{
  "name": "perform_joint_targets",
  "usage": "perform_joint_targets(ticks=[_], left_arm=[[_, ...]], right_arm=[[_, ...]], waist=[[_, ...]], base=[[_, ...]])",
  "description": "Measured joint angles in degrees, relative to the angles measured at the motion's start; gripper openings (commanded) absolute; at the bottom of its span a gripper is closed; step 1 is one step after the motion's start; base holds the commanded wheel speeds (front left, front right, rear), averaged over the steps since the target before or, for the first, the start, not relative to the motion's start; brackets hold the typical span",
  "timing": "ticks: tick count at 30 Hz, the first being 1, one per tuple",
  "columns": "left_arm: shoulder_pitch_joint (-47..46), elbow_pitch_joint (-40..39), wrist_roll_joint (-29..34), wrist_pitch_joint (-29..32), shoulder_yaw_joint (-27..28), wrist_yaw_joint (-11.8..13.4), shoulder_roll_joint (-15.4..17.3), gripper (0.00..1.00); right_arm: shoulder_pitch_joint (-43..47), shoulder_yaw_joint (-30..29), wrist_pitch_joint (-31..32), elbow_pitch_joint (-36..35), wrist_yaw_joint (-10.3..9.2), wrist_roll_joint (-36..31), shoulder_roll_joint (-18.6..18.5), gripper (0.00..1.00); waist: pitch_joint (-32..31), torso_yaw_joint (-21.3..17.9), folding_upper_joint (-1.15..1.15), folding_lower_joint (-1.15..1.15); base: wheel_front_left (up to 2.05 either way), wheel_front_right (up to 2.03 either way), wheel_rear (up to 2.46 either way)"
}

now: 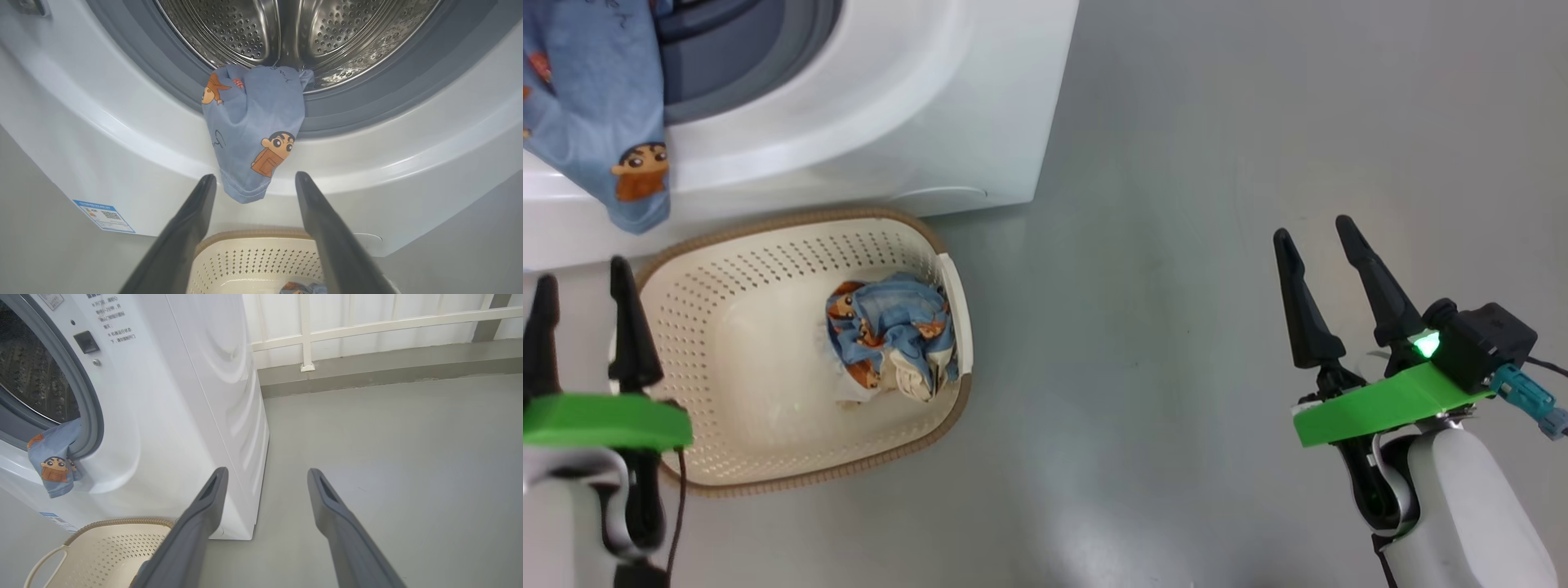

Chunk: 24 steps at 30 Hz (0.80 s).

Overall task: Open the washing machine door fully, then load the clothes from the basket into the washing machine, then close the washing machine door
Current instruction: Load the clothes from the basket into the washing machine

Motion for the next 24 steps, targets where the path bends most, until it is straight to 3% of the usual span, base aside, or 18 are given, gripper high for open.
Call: perform_joint_targets(ticks=[24], left_arm=[[-20.14, 23.45, -4.04, 0.00, -7.30, 0.00, 9.48, 1.00]], right_arm=[[-2.93, 1.75, 0.00, -1.14, 0.00, -0.31, 1.92, 1.00]], waist=[[5.88, -3.74, 0.00, 0.00]], base=[[0.00, 0.00, 0.00]])
